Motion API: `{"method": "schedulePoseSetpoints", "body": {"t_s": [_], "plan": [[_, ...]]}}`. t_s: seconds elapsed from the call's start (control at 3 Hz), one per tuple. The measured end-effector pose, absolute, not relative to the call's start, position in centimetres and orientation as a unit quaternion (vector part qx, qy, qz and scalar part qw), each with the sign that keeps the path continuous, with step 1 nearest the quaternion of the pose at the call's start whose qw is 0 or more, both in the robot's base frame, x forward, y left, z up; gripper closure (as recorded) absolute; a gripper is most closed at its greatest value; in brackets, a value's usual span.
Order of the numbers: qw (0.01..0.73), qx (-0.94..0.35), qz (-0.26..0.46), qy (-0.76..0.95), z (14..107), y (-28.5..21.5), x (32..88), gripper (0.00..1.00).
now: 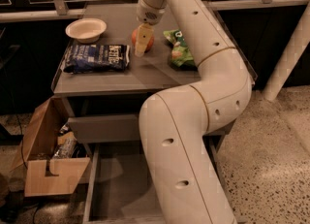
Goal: Place apple into middle drawer
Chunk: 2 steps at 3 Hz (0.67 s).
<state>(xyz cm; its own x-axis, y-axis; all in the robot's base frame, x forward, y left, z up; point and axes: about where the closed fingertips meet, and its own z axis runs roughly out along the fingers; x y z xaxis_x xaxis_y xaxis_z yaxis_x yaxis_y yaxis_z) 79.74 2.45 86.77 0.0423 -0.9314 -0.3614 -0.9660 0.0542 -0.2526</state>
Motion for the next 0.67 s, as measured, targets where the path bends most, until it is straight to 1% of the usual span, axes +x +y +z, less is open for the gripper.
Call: {"method": "schedulePoseSetpoints", "body": {"t_s": [0.33,0.67], "plan": [[0.223,-0.687,0.039,0.691,86.77,2.45,79.74,0.24],[0.223,-0.687,0.039,0.691,86.77,2.45,79.74,0.47]]}}
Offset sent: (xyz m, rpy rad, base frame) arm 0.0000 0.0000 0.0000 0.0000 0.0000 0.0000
